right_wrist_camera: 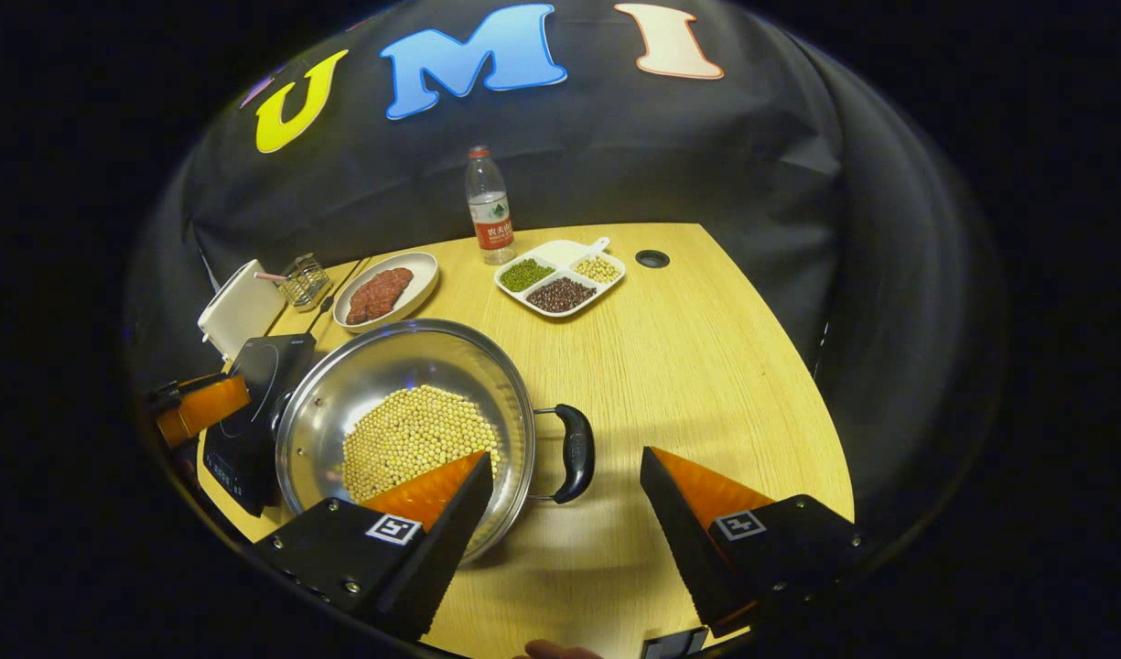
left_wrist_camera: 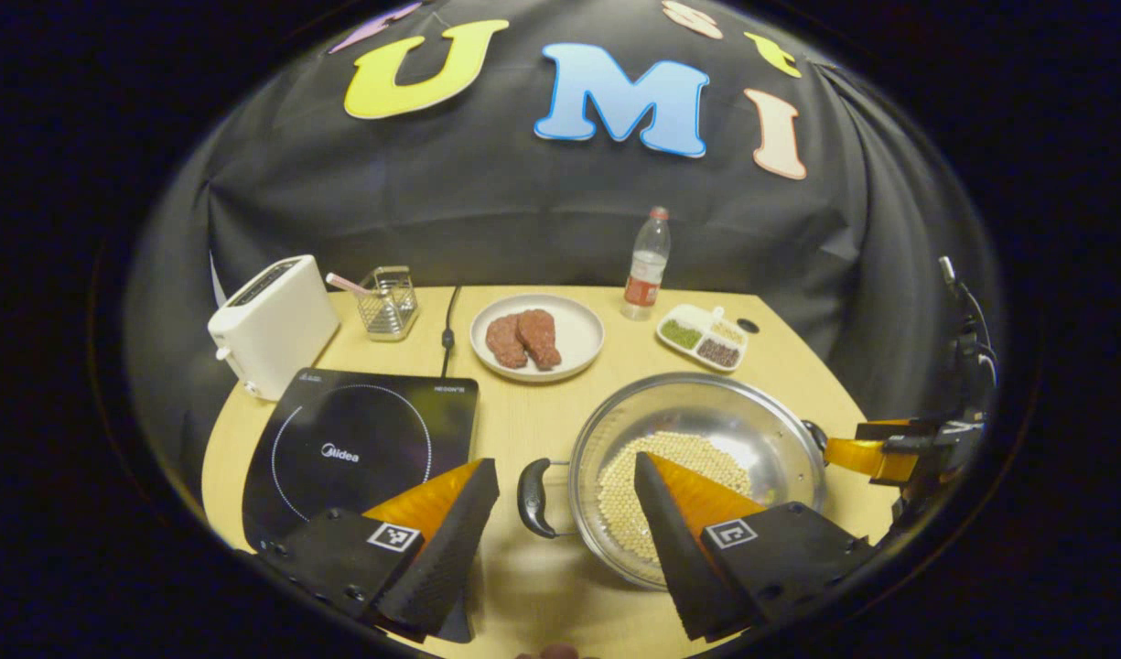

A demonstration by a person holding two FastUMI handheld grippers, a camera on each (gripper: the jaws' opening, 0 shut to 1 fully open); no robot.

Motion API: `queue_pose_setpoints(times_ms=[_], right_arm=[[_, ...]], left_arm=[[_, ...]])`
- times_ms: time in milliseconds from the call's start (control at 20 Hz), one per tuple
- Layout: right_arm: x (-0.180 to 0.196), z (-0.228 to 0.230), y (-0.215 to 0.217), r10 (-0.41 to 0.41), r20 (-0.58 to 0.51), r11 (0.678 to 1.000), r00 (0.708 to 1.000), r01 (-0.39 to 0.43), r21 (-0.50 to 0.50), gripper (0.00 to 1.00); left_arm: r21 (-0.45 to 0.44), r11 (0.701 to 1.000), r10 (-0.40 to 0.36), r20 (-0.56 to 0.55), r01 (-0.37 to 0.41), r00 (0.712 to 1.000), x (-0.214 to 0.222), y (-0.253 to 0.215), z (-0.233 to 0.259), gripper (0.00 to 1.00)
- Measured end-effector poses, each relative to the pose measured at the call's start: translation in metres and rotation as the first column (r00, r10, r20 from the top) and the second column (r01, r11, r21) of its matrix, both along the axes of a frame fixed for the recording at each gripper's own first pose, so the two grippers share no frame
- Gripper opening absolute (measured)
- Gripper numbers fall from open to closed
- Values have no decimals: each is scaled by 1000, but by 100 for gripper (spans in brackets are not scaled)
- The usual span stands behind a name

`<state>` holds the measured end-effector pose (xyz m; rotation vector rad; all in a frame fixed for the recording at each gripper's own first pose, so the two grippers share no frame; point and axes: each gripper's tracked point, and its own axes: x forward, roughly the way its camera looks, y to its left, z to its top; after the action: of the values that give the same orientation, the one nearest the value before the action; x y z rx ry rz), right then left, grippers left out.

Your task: First push the handle of the pot to place it horizontally, then grasp the pot with both hands and set it on the induction cooktop.

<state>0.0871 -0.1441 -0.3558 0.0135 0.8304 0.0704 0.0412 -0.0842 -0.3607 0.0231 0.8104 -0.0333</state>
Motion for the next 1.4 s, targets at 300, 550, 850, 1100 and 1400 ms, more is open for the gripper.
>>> queue_pose_setpoints(times_ms=[300, 550, 850, 1100, 1400], right_arm=[[14, -23, 7, 2, -40, 1000, 999, -3, -30, 100], [28, -45, 10, 0, -73, 999, 997, -3, -34, 99], [33, -57, 11, -1, -127, 998, 992, -7, -64, 70], [33, -60, 12, -11, -127, 1000, 992, 9, -20, 61], [29, -63, 19, -16, -152, 1000, 988, 16, -3, 57]], left_arm=[[3, 1000, -4, -129, 4, 992, 6, 11, -60, 97], [16, 1000, -1, -193, 4, 981, 8, 16, -94, 96], [-3, 1000, -7, -208, 7, 978, 19, 5, -107, 74], [-33, 999, 0, -219, -7, 976, 18, 5, -108, 71], [-18, 1000, 11, -209, -15, 978, 20, 10, -97, 66]])
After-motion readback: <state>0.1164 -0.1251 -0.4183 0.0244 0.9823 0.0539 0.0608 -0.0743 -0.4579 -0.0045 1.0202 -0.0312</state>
